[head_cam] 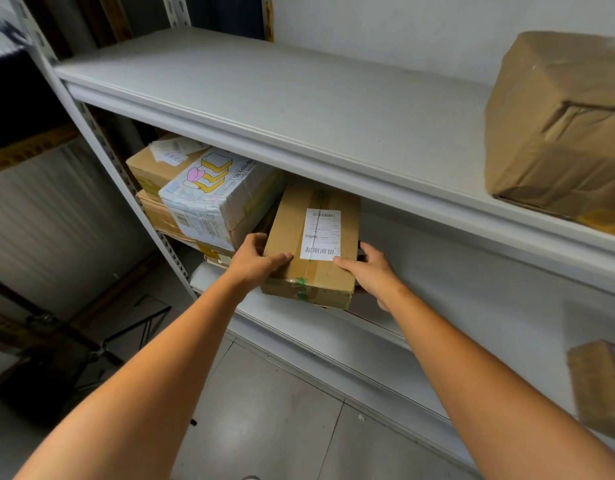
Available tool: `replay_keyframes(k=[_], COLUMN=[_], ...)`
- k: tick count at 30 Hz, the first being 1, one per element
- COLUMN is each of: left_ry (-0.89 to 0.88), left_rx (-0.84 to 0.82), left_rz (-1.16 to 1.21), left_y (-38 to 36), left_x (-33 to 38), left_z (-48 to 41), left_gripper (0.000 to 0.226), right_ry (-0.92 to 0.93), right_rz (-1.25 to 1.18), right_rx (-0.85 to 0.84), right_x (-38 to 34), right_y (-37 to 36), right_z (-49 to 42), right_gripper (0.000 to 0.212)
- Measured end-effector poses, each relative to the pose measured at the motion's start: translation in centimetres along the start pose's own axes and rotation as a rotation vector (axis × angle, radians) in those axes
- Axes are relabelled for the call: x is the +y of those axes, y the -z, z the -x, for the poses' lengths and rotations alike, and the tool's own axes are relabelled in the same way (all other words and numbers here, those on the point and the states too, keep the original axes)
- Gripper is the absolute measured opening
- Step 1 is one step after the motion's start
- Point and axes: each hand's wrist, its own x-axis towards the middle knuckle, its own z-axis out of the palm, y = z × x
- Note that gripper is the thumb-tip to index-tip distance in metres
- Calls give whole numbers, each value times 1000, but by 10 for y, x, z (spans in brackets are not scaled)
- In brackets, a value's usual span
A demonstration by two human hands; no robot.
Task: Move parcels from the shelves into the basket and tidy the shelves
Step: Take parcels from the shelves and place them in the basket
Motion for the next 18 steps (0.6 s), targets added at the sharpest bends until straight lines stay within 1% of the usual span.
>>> replay_keyframes(k=[1,4,9,14,18], left_ry=[10,44,93,116,166], left_rx=[-23,-90,-96,-18,69], left_rz=[7,11,41,103,157], left_y=[0,2,1,-13,-23], left_x=[2,4,5,6,3], left_z=[3,11,35,68,106], left_gripper=[75,77,72,66,64], right_ry=[-13,-30,-64,-54,-22], right_rz=[9,23,43,78,113], right_rx=[-4,-28,-82,-143,-259], right_x=[1,1,2,3,2], right_y=[1,5,18,33,41], right_z=[1,11,30,48,64], right_gripper=[74,67,65,80,95])
